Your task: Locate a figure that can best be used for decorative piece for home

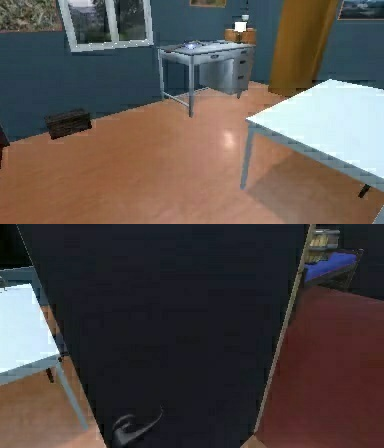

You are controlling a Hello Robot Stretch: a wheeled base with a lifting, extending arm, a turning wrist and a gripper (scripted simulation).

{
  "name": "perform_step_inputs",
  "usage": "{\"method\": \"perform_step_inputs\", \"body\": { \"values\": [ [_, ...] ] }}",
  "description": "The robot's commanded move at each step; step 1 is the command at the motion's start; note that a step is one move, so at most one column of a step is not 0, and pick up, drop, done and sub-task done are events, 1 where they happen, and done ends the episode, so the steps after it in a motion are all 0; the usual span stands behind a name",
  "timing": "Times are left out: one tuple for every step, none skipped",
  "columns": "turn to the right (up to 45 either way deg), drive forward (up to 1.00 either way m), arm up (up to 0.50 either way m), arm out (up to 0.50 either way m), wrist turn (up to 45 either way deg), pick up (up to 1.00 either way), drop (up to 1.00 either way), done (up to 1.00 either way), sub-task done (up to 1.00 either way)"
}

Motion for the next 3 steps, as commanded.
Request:
{"method": "perform_step_inputs", "body": {
  "values": [
    [0.0, 1.00, 0.00, 0.00, 0.0, 0.00, 0.00, 0.00, 0.00],
    [0.0, 0.25, 0.00, 0.00, 0.0, 0.00, 0.00, 0.00, 0.00],
    [12.0, 0.00, 0.00, 0.00, 0.0, 0.00, 0.00, 0.00, 0.00]
  ]
}}
